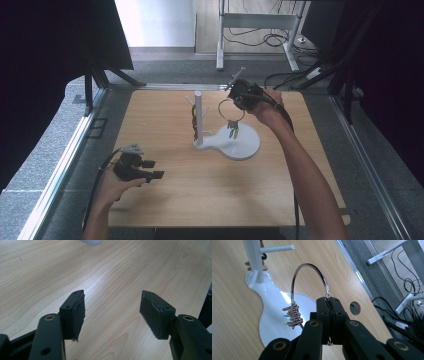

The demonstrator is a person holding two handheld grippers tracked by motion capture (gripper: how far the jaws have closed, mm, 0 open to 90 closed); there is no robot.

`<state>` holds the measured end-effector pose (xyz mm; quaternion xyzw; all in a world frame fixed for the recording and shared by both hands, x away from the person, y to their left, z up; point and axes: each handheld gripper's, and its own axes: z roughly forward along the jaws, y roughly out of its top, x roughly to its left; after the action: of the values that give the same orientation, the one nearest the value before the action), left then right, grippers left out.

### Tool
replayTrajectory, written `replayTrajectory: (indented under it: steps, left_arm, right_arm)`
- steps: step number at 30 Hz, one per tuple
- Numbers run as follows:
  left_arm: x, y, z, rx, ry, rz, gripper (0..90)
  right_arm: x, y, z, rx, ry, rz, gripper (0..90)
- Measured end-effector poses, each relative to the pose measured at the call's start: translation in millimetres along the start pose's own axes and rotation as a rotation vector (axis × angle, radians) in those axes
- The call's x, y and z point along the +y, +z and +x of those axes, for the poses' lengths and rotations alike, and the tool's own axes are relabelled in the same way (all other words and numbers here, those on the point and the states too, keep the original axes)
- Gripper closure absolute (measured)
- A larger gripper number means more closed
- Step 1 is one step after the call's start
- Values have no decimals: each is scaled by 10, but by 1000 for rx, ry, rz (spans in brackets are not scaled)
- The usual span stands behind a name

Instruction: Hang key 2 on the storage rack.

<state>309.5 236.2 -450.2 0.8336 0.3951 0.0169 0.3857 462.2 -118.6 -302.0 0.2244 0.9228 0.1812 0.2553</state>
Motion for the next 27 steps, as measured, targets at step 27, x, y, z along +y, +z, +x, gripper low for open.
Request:
replayTrajectory:
  steps: [27]
  left_arm:
    - [-29, -73, 43, -3, -5, -20, 377]
  right_arm:
    - [354, 232, -140, -41, 12, -3, 884]
